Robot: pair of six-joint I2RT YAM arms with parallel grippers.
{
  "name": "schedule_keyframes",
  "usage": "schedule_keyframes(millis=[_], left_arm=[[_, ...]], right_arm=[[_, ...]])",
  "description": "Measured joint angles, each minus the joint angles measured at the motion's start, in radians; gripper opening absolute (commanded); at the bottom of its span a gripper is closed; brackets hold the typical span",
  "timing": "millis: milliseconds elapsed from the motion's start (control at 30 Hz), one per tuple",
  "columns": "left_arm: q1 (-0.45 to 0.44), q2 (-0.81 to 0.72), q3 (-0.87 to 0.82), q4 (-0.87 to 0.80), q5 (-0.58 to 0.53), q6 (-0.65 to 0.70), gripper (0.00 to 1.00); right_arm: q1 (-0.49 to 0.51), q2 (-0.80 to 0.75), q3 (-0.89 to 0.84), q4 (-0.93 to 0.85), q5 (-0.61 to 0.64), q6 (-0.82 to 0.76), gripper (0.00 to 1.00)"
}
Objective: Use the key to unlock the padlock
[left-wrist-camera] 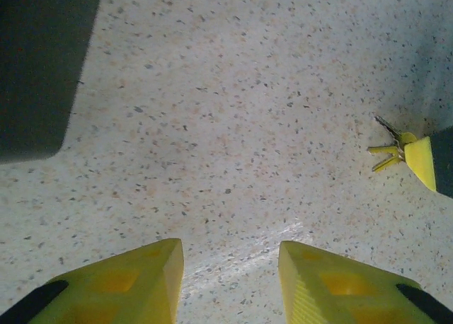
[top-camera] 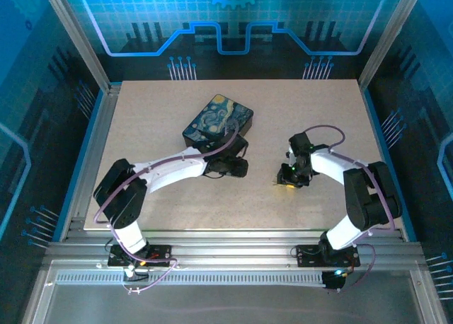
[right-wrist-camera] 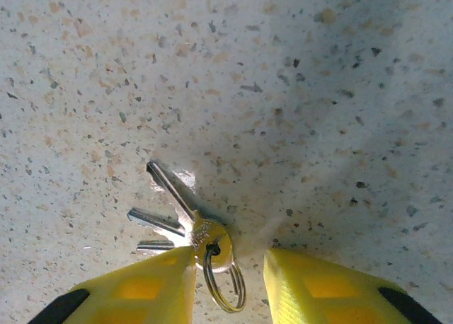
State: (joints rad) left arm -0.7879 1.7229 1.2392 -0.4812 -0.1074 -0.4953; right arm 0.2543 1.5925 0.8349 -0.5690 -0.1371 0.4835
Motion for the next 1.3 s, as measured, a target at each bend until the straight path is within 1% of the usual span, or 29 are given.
schedule_keyframes(millis=[100,300,467,633,833,1000,1167,1300], left_arm=[[0.003,-0.012,-0.002,0.001,-0.004,0.001,0.40],[0.003,-0.019,-0.009,0.001,-0.004,0.008,0.40],[0.005,-0.019,-0.010,0.002,-0.004,0.026,0.40],[0.011,-0.019,-0.018,0.018,0.000,0.027,0.39],[0.014,-0.019,-0.048,0.050,0.035,0.026,0.39],[0.039,-0.022,-0.090,0.088,0.097,0.024,0.38],[0.104,-0.068,-0.137,0.128,0.206,0.027,0.36],[0.135,-0.098,-0.151,0.187,0.299,0.025,0.36]], right_arm=[[0.001,0.010,0.012,-0.011,-0.001,-0.008,0.34],[0.016,0.032,0.044,-0.045,0.018,-0.018,0.29],[0.039,0.060,0.076,-0.046,0.038,-0.034,0.20],[0.053,0.080,0.103,-0.029,0.051,-0.058,0.06],[0.052,0.075,0.101,0.000,0.039,-0.111,0.00],[0.053,0.035,0.095,0.027,-0.021,-0.179,0.00],[0.053,-0.071,0.095,0.056,-0.155,-0.266,0.00],[0.077,-0.110,0.098,0.089,-0.258,-0.307,0.00]])
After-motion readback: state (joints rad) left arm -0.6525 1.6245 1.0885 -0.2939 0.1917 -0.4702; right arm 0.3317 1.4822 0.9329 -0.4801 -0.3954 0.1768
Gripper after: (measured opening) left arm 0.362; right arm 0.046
